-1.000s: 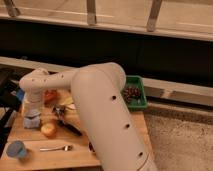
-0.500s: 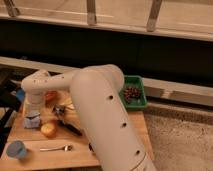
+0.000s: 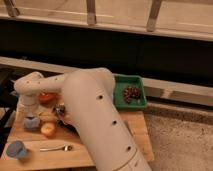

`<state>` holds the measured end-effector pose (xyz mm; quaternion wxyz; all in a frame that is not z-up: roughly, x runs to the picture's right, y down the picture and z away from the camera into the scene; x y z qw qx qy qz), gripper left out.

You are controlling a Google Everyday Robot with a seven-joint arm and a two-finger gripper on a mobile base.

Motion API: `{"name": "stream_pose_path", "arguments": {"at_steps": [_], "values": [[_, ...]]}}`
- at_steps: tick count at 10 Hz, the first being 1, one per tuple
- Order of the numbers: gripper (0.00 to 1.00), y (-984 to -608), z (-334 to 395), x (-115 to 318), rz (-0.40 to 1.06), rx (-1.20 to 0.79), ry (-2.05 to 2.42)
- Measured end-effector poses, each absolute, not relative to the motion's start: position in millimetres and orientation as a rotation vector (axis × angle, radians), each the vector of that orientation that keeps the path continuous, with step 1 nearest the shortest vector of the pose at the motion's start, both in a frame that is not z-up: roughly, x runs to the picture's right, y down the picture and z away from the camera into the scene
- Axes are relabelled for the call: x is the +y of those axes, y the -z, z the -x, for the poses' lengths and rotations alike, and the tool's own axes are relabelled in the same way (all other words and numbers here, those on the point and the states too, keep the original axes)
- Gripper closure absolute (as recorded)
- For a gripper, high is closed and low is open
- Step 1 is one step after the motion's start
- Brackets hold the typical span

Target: Wipe purple bowl with towel

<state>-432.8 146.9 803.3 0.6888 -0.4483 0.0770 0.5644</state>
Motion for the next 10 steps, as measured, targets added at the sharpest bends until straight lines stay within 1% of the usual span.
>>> {"name": "stream_pose_path", "arguments": {"at_steps": [3,5,6,7,8,10], "values": [[0.35,-810,453,160,1.012,0.211,-1.181],[0.35,-818,450,158,0.985,0.242,-1.169],[0.37,-823,444,159,0.971,0.263,-1.163],[0.42,-827,440,158,0.956,0.274,-1.159],[0.54,-828,439,160,0.94,0.287,-1.142],[0.74,-829,439,164,0.912,0.31,-1.11]]}}
